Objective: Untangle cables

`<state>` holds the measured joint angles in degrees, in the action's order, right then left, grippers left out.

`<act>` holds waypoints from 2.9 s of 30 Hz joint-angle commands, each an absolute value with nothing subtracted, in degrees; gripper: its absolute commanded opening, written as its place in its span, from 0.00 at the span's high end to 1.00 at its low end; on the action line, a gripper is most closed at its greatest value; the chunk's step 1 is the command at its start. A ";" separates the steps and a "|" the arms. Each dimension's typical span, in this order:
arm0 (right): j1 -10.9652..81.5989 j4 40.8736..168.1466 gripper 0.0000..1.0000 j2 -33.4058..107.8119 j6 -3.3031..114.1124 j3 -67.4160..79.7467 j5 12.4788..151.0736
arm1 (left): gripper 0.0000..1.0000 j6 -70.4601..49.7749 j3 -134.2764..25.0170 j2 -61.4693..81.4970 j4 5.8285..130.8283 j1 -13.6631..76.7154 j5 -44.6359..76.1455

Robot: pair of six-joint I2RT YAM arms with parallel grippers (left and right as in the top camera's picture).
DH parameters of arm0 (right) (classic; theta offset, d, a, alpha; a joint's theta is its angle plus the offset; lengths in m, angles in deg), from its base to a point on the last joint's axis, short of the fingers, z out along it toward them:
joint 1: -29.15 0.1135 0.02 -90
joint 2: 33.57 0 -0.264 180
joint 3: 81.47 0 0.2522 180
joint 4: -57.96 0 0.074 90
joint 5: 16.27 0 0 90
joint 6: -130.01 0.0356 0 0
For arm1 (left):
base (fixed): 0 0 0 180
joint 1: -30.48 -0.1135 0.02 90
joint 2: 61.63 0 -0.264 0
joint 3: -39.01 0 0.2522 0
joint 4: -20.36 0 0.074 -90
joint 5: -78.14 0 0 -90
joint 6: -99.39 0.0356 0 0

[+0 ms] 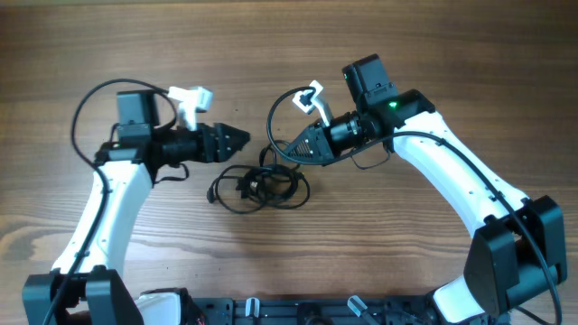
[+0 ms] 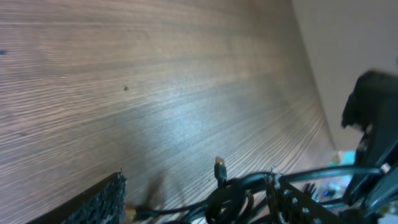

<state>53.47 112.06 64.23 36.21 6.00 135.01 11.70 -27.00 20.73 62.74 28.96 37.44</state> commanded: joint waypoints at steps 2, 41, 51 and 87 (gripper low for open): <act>53.34 110.29 0.96 63.18 43.01 7.29 133.02 | 0.26 13.30 -28.01 21.32 63.99 33.83 31.05; 53.58 98.93 0.96 63.62 46.27 7.25 147.25 | 0.39 3.02 -25.89 21.41 61.30 32.19 33.04; 53.69 99.47 0.96 63.62 46.27 6.48 143.16 | 0.38 -11.95 -25.34 23.03 61.08 32.98 29.17; 53.73 99.69 0.96 63.62 46.20 6.42 141.24 | 0.49 -44.71 -25.39 23.25 70.02 27.17 46.77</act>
<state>53.47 99.93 64.23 46.42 5.96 140.87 -43.90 -24.66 23.07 69.76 25.68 46.18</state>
